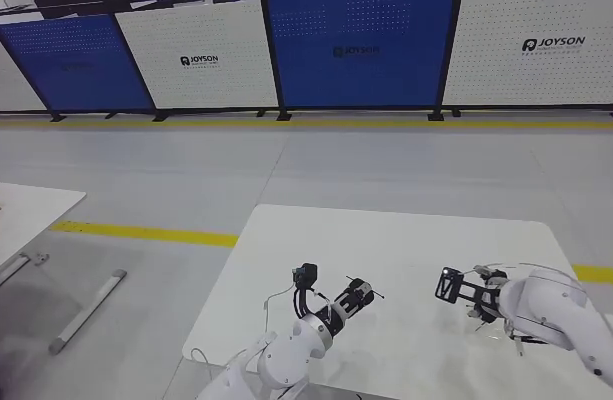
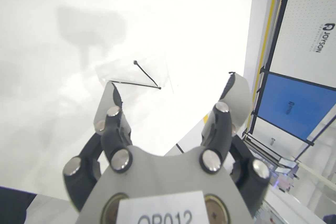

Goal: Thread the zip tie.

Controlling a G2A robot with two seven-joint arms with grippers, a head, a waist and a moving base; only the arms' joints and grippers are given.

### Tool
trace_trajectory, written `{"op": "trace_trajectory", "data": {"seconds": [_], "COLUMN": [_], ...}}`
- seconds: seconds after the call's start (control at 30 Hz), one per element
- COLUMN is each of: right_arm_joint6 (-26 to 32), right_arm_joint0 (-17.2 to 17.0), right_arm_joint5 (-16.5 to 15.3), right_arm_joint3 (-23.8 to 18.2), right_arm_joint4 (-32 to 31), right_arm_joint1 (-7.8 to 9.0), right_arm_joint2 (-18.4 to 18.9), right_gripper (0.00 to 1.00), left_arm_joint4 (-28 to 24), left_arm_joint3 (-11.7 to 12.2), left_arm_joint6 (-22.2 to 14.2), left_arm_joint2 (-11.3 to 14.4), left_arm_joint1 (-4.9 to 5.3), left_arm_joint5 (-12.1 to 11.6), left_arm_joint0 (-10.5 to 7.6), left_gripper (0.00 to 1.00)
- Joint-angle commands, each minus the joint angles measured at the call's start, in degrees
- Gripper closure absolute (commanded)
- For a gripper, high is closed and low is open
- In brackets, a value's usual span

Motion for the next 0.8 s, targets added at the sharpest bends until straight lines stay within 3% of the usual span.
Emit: {"op": "trace_trajectory", "data": {"seconds": [0.0,0.23,0.37,0.47,0.57,0.63,0.77], "right_arm_joint6": [0.59,3.56,4.51,4.59,5.24,6.03,6.35], "right_arm_joint0": [-0.3,-0.81,-1.44,-1.64,-1.87,-1.85,-1.78], "right_arm_joint5": [0.0,0.0,0.0,0.0,0.0,0.0,0.0], "right_arm_joint3": [0.26,-0.8,-1.61,-1.48,-1.21,-0.81,-0.32], "right_arm_joint4": [-0.08,-0.08,0.07,0.24,0.35,0.46,0.89], "right_arm_joint1": [-0.15,-0.26,-0.09,-0.16,-0.33,-0.53,-0.85], "right_arm_joint2": [0.0,0.0,0.0,0.0,0.0,0.0,0.0], "right_gripper": [0.53,0.62,0.6,0.61,0.7,0.67,0.71], "left_arm_joint4": [0.0,0.0,0.0,0.0,0.0,0.0,0.0], "left_arm_joint3": [0.0,0.0,0.0,0.0,0.0,0.0,0.0], "left_arm_joint6": [0.0,0.0,0.0,0.0,0.0,0.0,0.0], "left_arm_joint2": [0.0,0.0,0.0,0.0,0.0,0.0,0.0], "left_arm_joint1": [0.0,0.0,0.0,0.0,0.0,0.0,0.0], "left_arm_joint5": [0.0,0.0,0.0,0.0,0.0,0.0,0.0], "left_arm_joint0": [0.0,0.0,0.0,0.0,0.0,0.0,0.0], "left_gripper": [1.0,1.0,1.0,1.0,1.0,1.0,1.0]}}
